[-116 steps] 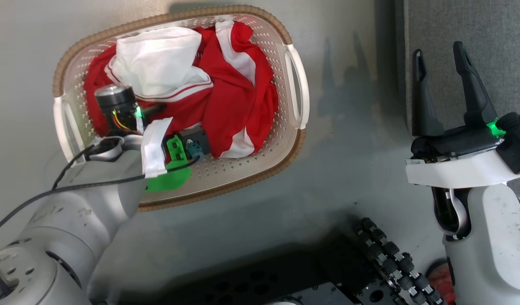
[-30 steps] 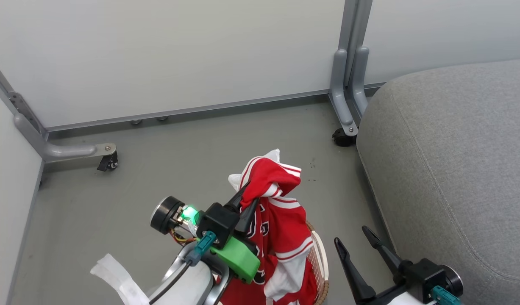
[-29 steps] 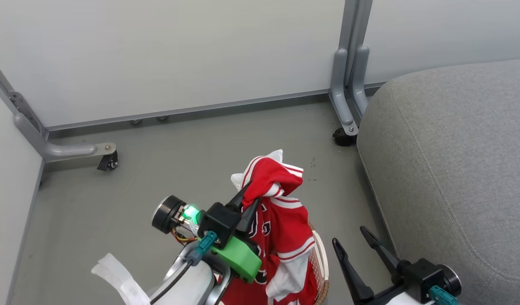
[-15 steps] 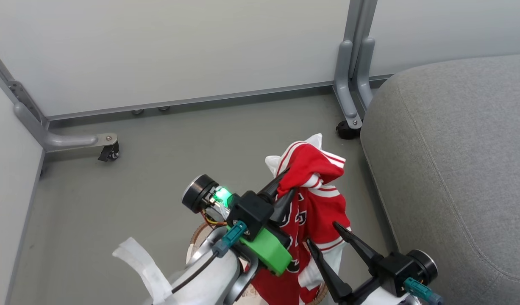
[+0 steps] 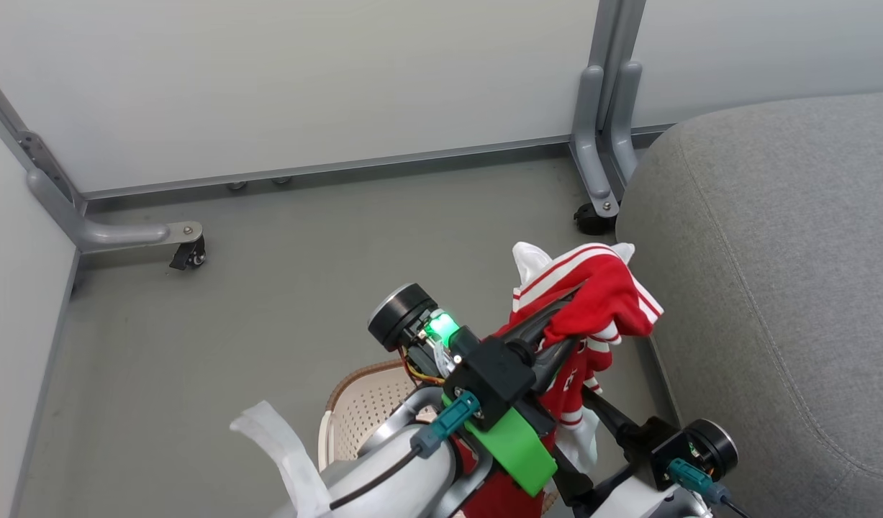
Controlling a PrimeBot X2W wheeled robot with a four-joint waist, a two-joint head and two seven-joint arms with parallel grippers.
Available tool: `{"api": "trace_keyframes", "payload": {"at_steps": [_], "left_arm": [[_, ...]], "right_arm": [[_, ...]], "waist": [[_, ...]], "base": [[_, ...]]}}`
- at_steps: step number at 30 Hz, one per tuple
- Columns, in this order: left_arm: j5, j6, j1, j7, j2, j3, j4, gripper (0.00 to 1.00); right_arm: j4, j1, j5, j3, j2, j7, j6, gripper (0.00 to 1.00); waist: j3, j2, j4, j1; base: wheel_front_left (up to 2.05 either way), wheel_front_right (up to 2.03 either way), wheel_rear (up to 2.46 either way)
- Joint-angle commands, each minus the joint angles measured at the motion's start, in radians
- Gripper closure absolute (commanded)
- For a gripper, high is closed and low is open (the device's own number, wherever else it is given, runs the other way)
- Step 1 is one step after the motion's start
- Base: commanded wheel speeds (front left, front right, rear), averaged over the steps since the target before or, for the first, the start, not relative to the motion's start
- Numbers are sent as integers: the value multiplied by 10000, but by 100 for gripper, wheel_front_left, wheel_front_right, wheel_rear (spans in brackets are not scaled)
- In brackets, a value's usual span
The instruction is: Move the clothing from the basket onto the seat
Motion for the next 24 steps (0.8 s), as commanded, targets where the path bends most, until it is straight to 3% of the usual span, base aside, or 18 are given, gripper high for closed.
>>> {"api": "trace_keyframes", "payload": {"at_steps": [1,6,7,8,24], "left_arm": [[9,-20,-151,31,-17,-20,-139,100],[-54,9,-152,156,69,-77,-371,100],[-78,6,-118,180,99,-78,-388,100],[-84,3,-93,201,129,-83,-384,100],[-513,97,407,481,478,-82,-101,100]], "right_arm": [[91,-74,-9,5,8,-16,-14,0],[217,-80,97,-81,67,-16,-14,0],[192,-85,90,-98,78,-16,-14,37],[176,-75,111,-85,81,-16,-14,100],[-137,189,762,-143,-80,-18,-14,100]], "waist": [[8,0,19,1],[18,0,35,1],[19,0,37,1],[21,0,39,1],[169,0,4,1]], "base": [[0,0,0],[0,0,0],[0,0,0],[0,0,0],[0,0,0]]}}
